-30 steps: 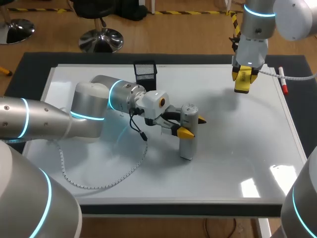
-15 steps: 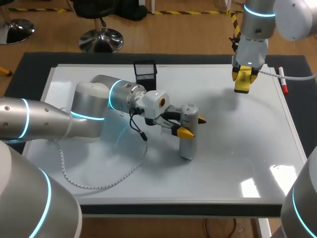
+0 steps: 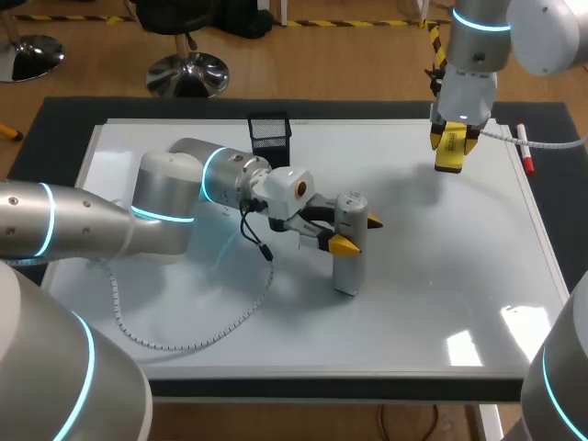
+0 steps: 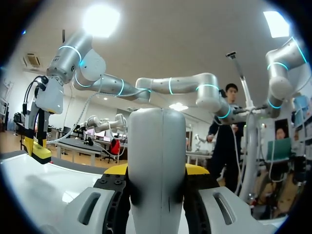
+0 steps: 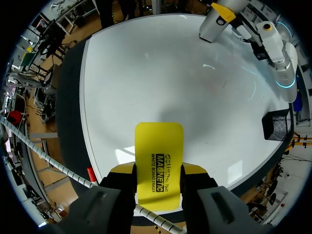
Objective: Pick up the inspection probe, press it on each red-marked spot on the whiteboard one by one, put down the probe, pick up the eraser, and wipe off all the red marks.
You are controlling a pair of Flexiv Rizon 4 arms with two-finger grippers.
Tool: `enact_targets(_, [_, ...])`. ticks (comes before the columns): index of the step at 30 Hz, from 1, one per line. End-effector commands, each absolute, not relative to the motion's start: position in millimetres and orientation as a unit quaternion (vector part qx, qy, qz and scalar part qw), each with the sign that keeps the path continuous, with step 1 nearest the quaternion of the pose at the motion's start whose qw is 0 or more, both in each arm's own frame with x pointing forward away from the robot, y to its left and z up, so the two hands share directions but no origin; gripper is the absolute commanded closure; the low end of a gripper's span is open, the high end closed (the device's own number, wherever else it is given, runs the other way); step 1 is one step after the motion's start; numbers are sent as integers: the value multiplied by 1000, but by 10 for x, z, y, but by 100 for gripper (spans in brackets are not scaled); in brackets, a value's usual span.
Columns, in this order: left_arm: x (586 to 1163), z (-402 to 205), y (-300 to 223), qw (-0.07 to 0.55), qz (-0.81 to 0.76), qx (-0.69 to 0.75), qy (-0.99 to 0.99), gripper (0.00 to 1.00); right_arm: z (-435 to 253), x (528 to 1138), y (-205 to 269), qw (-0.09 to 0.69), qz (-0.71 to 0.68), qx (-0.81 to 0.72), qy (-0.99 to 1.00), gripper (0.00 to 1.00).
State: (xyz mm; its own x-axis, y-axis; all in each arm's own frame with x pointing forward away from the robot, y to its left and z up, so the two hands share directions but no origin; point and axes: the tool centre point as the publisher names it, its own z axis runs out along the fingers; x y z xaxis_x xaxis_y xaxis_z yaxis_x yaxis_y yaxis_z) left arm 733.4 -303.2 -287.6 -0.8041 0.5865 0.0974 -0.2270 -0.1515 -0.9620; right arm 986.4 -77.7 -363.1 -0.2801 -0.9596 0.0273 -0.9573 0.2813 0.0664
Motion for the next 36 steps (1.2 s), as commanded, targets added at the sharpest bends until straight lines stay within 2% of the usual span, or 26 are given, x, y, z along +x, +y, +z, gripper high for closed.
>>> enact_targets(1, [7373,-2788,-2999,267,744,-154,-593,100,-3620,9862,-787,31,-17,600,-799,100])
enact_targets(12, [7578,-2624,-2847,233,748,-150,-603,100,-3620,9862,-787,31,-17,600,-799,100])
enact_targets(26, [8166,-2457,-2189,136,729,-116,-661,100,-3620,9862,-787,31,-17,600,-799,100])
enact_targets(36, [8521,-2405,-1870,87,724,-82,-679,100,-3620,9862,-787,31,-17,600,-799,100])
